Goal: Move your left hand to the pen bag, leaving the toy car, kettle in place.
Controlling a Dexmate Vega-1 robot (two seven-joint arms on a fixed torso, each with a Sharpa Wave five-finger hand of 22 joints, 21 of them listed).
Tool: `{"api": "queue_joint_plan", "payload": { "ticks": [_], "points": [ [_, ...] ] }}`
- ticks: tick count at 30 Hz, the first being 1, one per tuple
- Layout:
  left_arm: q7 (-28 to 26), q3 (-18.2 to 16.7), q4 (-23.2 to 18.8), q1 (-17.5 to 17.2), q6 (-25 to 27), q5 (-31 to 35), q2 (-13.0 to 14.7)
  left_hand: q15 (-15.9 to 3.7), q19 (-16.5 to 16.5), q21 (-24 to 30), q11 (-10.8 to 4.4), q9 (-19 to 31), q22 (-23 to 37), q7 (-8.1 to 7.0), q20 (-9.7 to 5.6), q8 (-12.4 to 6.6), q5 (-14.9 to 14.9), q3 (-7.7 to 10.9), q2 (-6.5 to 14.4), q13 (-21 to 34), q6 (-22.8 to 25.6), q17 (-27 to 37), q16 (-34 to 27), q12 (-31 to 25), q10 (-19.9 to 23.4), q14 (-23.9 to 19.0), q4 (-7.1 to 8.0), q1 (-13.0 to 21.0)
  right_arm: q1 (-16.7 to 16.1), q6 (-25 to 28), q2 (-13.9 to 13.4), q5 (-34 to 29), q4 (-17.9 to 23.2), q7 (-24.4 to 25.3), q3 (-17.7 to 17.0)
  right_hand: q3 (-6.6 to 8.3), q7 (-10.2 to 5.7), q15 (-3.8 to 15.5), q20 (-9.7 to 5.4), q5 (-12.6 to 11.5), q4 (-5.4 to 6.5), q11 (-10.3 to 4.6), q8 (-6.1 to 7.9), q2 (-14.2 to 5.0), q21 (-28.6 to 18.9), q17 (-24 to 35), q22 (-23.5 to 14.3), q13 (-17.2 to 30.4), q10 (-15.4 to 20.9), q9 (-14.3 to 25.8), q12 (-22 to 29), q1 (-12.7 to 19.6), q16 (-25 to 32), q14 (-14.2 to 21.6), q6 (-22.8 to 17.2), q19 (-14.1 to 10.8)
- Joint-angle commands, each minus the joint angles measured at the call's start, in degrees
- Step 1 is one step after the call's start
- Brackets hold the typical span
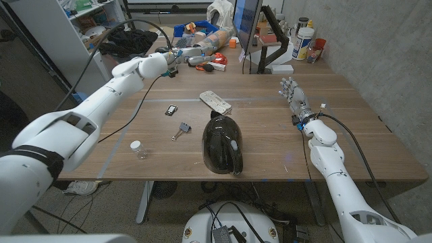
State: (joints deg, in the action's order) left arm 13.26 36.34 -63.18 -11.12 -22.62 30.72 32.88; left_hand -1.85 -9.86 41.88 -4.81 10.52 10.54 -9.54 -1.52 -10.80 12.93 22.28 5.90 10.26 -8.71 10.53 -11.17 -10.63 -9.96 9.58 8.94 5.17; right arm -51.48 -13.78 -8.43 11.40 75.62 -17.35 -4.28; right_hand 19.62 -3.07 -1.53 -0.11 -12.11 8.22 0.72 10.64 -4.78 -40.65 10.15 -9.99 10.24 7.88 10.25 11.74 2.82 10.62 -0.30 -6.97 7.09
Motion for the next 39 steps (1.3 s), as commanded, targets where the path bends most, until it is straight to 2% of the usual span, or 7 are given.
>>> {"api": "queue_joint_plan", "payload": {
  "ticks": [1, 17, 39],
  "points": [
    [-0.37, 2.04, 1.13, 1.23, 0.57, 3.10, -0.05, -0.14, -5.94, 0.03, -0.46, 0.26, 0.23, -0.48, 0.51, -0.01, 0.10, 0.12, 1.76, 0.29, -0.10, 0.19, -0.21, -0.11, -1.67, 4.99, 0.59, -0.26, -0.27, 0.01, -0.08, -0.07, 0.14, 0.17, -0.01, 0.26, -0.05, -0.46, -0.11, 0.04, -0.13, 0.18, 0.25, -1.36, 0.19, 0.08, -0.27, 0.19, 0.25, 0.27, 0.18, 0.21, 0.10, -0.14, -0.28, -0.12],
    [-1.69, 4.66, 3.47, 2.79, 0.21, 6.47, -0.64, -0.08, -5.83, -0.05, -0.66, 0.27, 0.26, -0.93, 0.58, -0.21, 0.11, 0.07, 1.77, 0.29, 0.30, 0.19, -0.38, -0.28, -1.32, 4.72, 0.59, -0.37, -0.53, 0.09, -0.14, -0.13, 0.40, 0.35, -0.10, 0.25, 0.00, -0.47, -0.10, 0.05, -0.13, 0.11, 0.24, -1.36, 0.46, 0.08, -0.28, 0.19, 0.16, 0.27, 0.13, 0.20, 0.10, -0.13, -0.28, -0.19],
    [-2.96, 7.87, 8.76, 5.30, -1.92, 7.80, -2.84, -0.35, -5.72, -0.22, -1.15, 0.26, 0.25, -1.26, 0.60, -0.20, 0.22, -0.02, 1.38, 0.28, 0.24, 0.15, -0.44, -0.25, -1.34, 4.63, 0.29, -0.20, -0.82, 0.09, -0.14, -0.16, 0.51, 0.65, -0.36, 0.22, 0.02, -0.50, -0.03, 0.07, -0.13, 0.17, 0.24, -1.34, 0.85, 0.08, -0.30, 0.19, 0.20, 0.27, 0.14, 0.19, 0.09, -0.16, -0.33, -0.36]
  ]
}}
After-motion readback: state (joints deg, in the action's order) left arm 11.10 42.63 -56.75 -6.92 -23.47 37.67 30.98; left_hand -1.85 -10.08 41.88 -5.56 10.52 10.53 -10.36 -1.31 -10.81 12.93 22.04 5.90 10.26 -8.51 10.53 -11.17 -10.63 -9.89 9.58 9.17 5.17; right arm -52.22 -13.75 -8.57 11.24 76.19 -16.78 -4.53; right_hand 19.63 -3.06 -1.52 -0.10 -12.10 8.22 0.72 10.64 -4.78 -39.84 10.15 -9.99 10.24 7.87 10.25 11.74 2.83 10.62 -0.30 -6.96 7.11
